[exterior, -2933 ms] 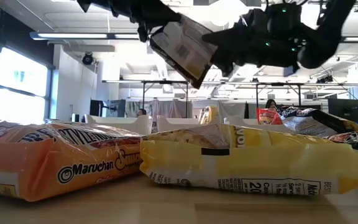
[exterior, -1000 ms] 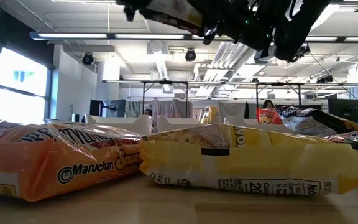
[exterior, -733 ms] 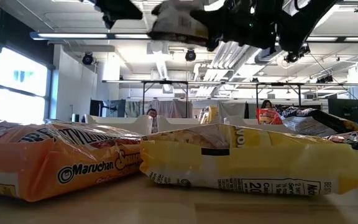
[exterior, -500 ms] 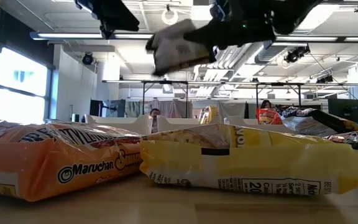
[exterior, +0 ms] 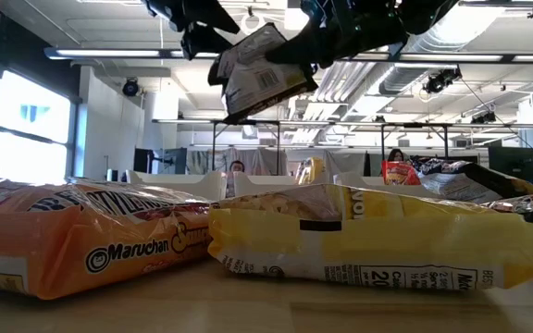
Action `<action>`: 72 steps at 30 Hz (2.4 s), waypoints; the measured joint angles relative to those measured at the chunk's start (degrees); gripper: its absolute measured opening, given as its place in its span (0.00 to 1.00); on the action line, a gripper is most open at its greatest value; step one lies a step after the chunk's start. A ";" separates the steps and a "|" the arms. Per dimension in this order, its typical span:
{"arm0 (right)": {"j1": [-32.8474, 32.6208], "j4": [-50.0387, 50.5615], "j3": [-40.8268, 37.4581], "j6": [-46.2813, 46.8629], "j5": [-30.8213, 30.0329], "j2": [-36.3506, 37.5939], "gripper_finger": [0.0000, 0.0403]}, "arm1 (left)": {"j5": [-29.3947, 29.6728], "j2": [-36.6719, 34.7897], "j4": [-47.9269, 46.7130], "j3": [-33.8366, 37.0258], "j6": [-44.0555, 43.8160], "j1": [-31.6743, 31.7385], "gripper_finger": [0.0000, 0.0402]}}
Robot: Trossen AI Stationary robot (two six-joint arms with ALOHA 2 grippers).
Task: Sort Maruchan noodles
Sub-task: Put the black noodle into the left white bin
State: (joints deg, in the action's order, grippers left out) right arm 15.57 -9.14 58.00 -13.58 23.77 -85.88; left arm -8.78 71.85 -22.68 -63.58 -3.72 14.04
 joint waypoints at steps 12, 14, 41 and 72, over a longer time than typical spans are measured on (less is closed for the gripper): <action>0.00 -1.63 0.02 -0.66 0.20 -0.03 0.09 | -3.18 7.99 1.63 -0.76 4.79 -0.91 0.61; 0.00 -1.75 0.02 -0.66 0.22 -0.03 0.09 | -3.59 8.69 2.22 -0.76 6.71 -0.93 0.61; 2.90 12.40 0.11 -1.70 -8.21 6.42 0.37 | 8.38 0.36 -10.26 -0.85 -0.36 10.38 0.04; 4.57 -10.44 -18.40 6.33 -3.69 4.11 0.00 | 14.73 13.30 -2.11 7.74 -8.18 37.42 0.04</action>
State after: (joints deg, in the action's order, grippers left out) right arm 20.14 -19.58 39.59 -7.26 20.08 -81.78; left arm 5.95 85.15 -24.80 -55.83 -11.90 51.46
